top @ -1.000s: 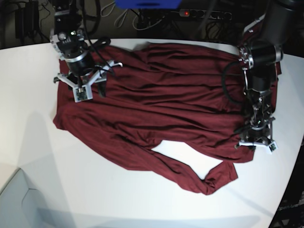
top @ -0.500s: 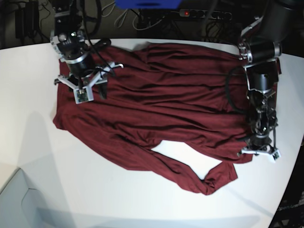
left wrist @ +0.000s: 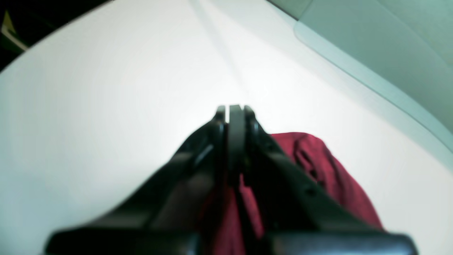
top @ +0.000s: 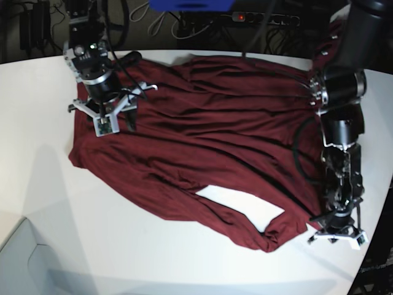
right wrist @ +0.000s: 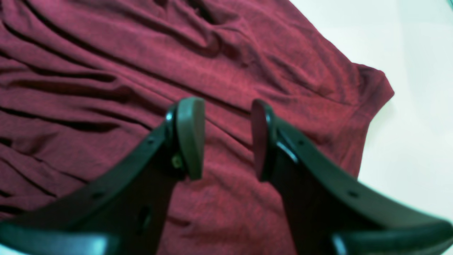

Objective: Layout the t-shirt on the table in an organized manner, then fold the t-shirt properly

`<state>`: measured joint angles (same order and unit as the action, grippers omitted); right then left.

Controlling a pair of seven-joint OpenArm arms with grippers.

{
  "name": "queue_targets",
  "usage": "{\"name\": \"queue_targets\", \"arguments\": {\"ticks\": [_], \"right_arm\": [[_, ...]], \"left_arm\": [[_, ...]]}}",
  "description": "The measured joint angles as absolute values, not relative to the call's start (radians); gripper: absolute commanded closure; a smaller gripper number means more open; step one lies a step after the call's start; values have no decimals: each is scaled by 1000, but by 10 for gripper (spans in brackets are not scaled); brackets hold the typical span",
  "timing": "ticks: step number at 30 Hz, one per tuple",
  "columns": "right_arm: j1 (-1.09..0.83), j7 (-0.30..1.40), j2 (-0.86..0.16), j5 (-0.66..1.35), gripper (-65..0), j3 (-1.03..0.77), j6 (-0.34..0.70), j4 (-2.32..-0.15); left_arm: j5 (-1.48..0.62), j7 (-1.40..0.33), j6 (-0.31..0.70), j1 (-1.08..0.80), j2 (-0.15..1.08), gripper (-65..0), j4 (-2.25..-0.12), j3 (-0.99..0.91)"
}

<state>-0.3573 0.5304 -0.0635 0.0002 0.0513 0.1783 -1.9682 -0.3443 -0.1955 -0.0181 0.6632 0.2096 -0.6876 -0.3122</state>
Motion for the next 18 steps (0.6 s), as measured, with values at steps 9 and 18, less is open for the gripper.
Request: {"name": "queue_targets", "arguments": {"ticks": [9, 18], "right_arm": [[-285, 528, -91, -3, -226, 304, 178, -1939], [-187, 511, 31, 1, -221, 484, 178, -1843]], "left_arm": [[-348, -194, -19, 706, 212, -1, -681, -312], [-348, -206, -19, 738, 213, -1, -681, -312]]}}
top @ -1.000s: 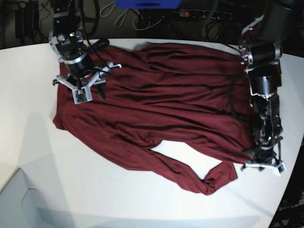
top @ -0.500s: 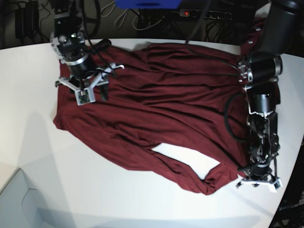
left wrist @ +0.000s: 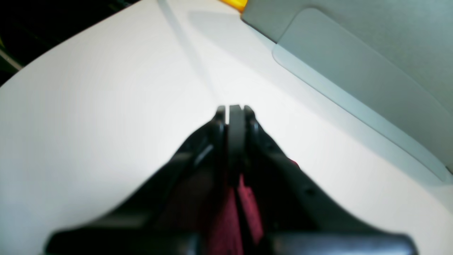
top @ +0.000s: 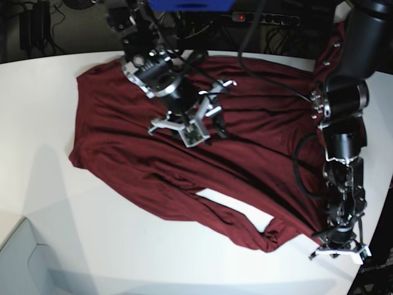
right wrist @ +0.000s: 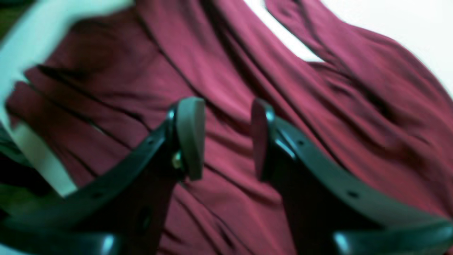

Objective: Layout the t-shirt on the table in an organized manner, then fold the t-shirt properly
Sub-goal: 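Move the right gripper over the shirt middle toward the left gripper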

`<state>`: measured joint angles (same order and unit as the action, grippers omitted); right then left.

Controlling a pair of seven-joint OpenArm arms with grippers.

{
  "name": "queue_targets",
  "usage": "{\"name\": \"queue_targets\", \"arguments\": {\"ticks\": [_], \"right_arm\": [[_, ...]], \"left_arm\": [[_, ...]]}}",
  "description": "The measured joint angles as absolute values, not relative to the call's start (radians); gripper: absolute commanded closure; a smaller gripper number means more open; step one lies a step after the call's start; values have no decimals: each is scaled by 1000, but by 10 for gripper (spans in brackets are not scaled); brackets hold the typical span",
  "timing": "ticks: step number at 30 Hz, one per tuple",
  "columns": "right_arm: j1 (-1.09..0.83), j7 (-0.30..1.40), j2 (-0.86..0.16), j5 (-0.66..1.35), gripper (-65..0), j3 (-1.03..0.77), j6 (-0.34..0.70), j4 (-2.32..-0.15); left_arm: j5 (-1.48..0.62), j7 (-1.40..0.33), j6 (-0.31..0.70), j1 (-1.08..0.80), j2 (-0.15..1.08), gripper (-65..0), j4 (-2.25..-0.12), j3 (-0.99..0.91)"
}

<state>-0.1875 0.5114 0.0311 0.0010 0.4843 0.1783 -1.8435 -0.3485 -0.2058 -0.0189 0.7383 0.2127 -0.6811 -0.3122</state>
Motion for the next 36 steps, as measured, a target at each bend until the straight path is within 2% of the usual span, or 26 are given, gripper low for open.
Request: {"name": "queue_targets", "arguments": {"ticks": [4, 9, 16, 22, 28, 36], "right_arm": [[-144, 532, 68, -1, -161, 567, 178, -1719], [-24, 522, 132, 0, 0, 638, 178, -1571], [124, 503, 141, 1, -10, 794, 179, -1351], [221, 290, 145, 4, -13, 899, 179, -1151], [281, 149, 135, 1, -11, 893, 179, -989], [305, 115, 144, 1, -11, 812, 178, -981]], "left_arm": [[-349, -198, -20, 745, 216, -1, -681, -312], [-353, -200, -20, 745, 195, -1, -681, -314], [-348, -199, -19, 744, 180, -1, -681, -312], [-349, -204, -19, 743, 180, -1, -681, -312], [-350, -202, -19, 728, 180, -1, -681, -312], [-351, -205, -20, 710, 187, -1, -681, -313]]}}
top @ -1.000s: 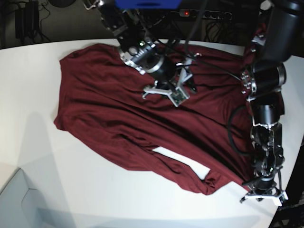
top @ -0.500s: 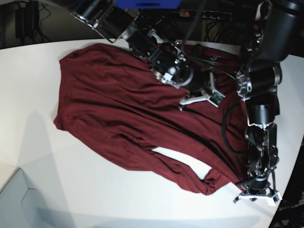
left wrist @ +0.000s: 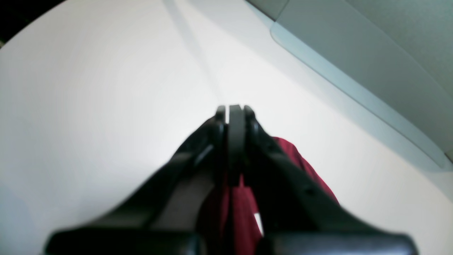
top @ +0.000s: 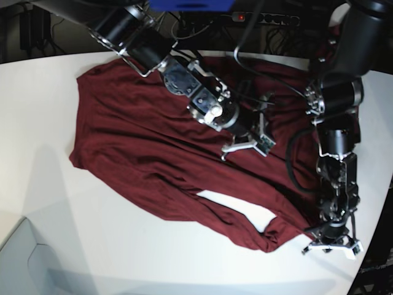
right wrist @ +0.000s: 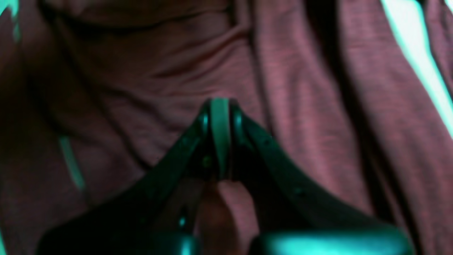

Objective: Layout the t-shirt on the table in an organized manner, then fold the t-shirt properly
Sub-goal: 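Move the right gripper over the shirt middle toward the left gripper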

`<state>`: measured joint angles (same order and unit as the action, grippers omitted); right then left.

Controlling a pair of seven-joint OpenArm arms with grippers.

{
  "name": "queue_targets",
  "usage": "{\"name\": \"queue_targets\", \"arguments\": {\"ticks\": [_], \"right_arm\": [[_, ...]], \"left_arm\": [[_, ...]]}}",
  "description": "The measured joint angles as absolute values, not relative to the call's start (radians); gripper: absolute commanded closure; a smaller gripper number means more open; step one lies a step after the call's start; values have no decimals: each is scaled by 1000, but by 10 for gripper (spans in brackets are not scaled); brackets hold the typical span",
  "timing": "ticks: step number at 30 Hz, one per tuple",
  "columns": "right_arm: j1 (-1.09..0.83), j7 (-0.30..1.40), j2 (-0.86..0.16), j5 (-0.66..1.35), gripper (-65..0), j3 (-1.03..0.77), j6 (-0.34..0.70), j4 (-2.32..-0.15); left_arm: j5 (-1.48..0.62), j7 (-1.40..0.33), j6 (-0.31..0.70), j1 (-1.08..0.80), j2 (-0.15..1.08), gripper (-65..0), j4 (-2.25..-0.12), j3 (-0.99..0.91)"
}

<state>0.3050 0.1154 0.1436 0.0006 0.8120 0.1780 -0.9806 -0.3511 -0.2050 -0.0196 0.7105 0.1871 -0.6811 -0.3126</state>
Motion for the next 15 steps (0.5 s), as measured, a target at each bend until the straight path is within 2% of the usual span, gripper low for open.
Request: {"name": "queue_targets", "arguments": {"ticks": [6, 15], "right_arm": [[296, 72, 142, 8, -10, 839, 175, -889], [249, 43, 150, 7, 0, 966, 165, -891]], "left_arm": [[-348, -201, -19, 711, 183, -1, -681, -312], [-347, -199, -20, 715, 181, -1, -681, -312]]}}
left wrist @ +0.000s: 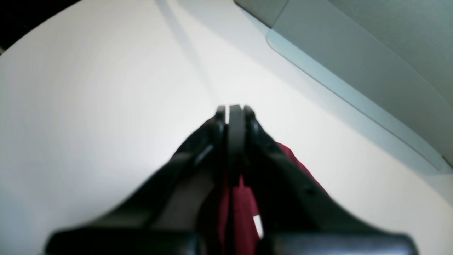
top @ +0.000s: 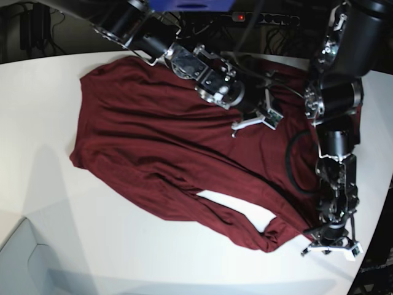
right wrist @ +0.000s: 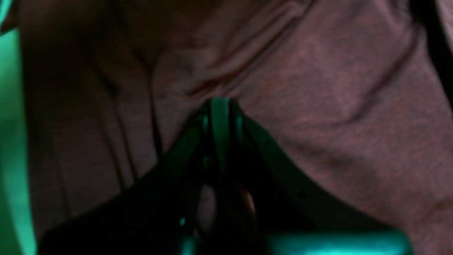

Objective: Layout the t-shirt on the table in an organized manner, then fold the t-shirt properly
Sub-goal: 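Move the right gripper over the shirt middle toward the left gripper, then grasp the shirt fabric near the collar with the right gripper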

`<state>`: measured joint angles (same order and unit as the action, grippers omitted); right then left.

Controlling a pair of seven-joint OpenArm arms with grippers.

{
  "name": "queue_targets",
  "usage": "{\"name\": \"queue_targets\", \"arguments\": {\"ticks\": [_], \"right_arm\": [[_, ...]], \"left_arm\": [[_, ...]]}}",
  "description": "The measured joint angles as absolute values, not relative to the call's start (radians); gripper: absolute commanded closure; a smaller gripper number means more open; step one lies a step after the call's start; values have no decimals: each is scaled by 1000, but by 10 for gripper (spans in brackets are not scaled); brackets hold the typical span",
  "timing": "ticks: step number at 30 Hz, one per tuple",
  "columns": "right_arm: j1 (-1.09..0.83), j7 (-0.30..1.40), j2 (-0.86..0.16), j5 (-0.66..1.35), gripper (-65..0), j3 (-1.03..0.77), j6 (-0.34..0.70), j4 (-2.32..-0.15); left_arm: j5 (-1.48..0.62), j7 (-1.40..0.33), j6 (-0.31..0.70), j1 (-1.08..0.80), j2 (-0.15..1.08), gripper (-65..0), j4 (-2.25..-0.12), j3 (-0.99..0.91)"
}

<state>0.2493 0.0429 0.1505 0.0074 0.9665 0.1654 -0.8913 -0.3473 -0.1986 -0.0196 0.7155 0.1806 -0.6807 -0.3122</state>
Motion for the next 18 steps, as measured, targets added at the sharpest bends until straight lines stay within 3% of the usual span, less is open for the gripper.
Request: {"name": "queue_targets", "arguments": {"ticks": [6, 18], "right_arm": [[242, 37, 151, 7, 0, 1066, 162, -893], [234, 50, 152, 7, 0, 1075, 164, -911]], "left_arm": [[-347, -199, -19, 715, 184, -1, -681, -312], [-347, -144, -19, 730, 186, -1, -667, -312]]}}
